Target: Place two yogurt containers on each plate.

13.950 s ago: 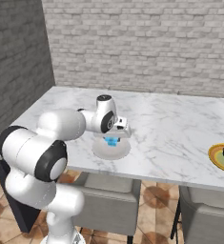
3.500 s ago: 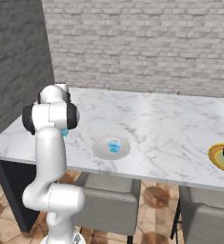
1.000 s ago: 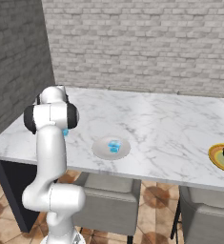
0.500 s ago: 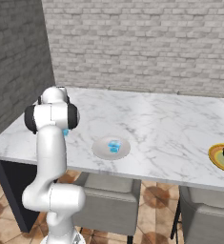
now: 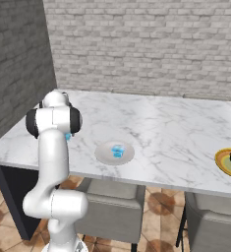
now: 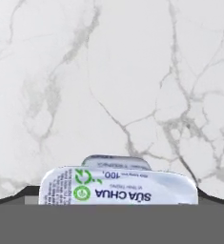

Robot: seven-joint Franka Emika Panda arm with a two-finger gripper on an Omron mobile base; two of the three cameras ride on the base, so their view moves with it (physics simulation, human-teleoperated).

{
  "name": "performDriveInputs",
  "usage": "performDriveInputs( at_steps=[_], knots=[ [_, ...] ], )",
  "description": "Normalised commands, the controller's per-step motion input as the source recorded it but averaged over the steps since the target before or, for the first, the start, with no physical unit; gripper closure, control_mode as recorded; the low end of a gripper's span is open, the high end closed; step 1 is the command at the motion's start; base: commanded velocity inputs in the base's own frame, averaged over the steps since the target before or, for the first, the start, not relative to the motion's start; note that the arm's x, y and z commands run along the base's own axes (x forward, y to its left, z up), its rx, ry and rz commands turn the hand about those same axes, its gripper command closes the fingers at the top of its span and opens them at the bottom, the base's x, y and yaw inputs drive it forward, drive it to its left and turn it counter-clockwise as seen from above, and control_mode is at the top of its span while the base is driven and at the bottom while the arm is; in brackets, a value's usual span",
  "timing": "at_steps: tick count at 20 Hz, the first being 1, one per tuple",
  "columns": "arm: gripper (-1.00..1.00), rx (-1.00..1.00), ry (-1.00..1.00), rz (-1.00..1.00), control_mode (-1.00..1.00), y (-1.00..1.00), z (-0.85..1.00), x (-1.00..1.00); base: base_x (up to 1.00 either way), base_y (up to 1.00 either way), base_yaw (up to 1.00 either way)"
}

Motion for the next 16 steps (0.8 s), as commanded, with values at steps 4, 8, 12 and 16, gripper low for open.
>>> performDriveInputs(
  at_steps=[4, 8, 12, 16],
  knots=[
    [-1.00, 0.00, -0.03, 0.00, -1.00, 0.04, -0.12, 0.00, 0.00, 0.00, 0.00],
    [1.00, 0.00, -0.05, 0.00, -1.00, 0.00, -0.03, 0.00, 0.00, 0.00, 0.00],
    [1.00, -0.01, -0.06, 0.00, -1.00, 0.00, 0.00, 0.00, 0.00, 0.00, 0.00],
    [1.00, 0.00, -0.04, 0.00, -1.00, 0.00, 0.03, -0.01, 0.00, 0.00, 0.00]
  ],
)
